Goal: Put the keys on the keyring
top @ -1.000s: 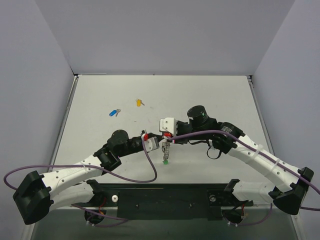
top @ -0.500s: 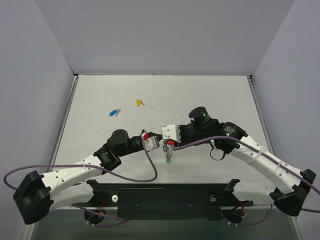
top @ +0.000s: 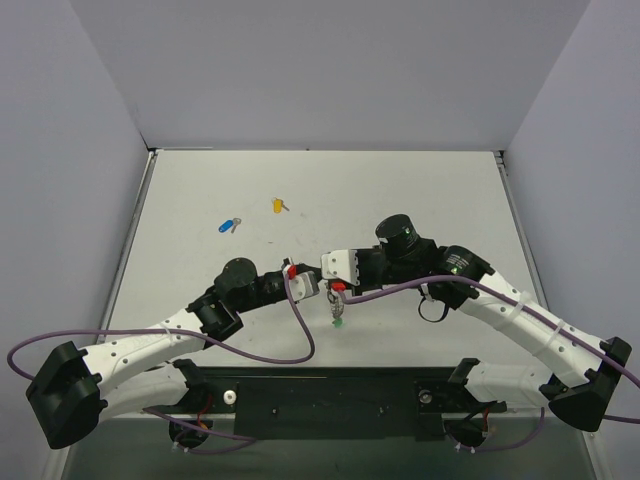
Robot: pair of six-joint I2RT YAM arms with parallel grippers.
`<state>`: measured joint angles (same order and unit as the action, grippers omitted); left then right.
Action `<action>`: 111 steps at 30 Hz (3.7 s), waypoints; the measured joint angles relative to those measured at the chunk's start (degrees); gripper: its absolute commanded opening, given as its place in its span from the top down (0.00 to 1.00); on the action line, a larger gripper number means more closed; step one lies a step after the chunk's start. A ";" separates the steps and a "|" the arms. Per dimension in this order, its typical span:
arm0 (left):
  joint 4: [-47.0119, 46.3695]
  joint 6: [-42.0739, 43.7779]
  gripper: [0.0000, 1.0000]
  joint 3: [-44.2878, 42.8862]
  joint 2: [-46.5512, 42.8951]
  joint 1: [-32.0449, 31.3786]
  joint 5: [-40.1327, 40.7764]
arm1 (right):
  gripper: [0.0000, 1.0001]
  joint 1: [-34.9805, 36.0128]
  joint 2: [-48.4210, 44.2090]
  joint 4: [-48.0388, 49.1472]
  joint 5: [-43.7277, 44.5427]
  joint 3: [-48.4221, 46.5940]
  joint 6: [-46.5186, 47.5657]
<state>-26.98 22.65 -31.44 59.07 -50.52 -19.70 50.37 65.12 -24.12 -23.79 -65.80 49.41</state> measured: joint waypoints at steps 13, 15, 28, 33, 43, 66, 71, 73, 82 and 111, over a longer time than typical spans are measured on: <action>0.02 0.00 1.00 0.00 0.00 0.00 0.02 | 1.00 0.35 0.02 0.31 0.68 0.02 -0.02; 0.02 -0.02 1.00 0.00 0.00 0.00 0.02 | 1.00 0.35 0.02 0.31 0.83 0.02 0.00; 0.00 -1.25 1.00 0.00 0.00 0.11 0.15 | 1.00 1.62 0.07 -0.72 1.60 0.02 1.90; 0.00 -1.36 1.00 0.00 0.00 0.11 0.22 | 1.00 1.81 0.07 -0.90 2.16 0.02 2.60; -0.04 -1.73 1.00 0.00 0.00 0.35 0.28 | 1.00 1.86 0.07 -1.92 2.60 0.07 4.72; 0.63 -2.56 1.00 -0.31 0.00 0.52 0.28 | 1.00 3.72 1.14 -2.23 5.20 0.11 4.39; 0.68 -2.71 1.00 -0.33 0.00 0.70 0.26 | 1.00 3.74 1.14 -2.03 5.86 0.00 3.63; 0.68 -2.73 1.00 -0.33 0.00 0.74 0.26 | 1.00 3.74 1.14 -1.88 6.10 0.00 3.34; 0.90 -2.97 1.00 -0.44 0.00 0.83 0.33 | 1.00 3.74 1.14 -1.36 7.17 -0.02 3.15; 1.20 -2.95 1.00 -0.57 0.09 1.07 0.17 | 1.00 3.89 1.20 0.48 9.90 -0.09 2.14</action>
<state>-25.78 19.70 -32.01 59.16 -49.45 -19.53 54.26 66.32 -23.64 -13.89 -65.89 51.55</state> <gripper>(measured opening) 0.015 0.002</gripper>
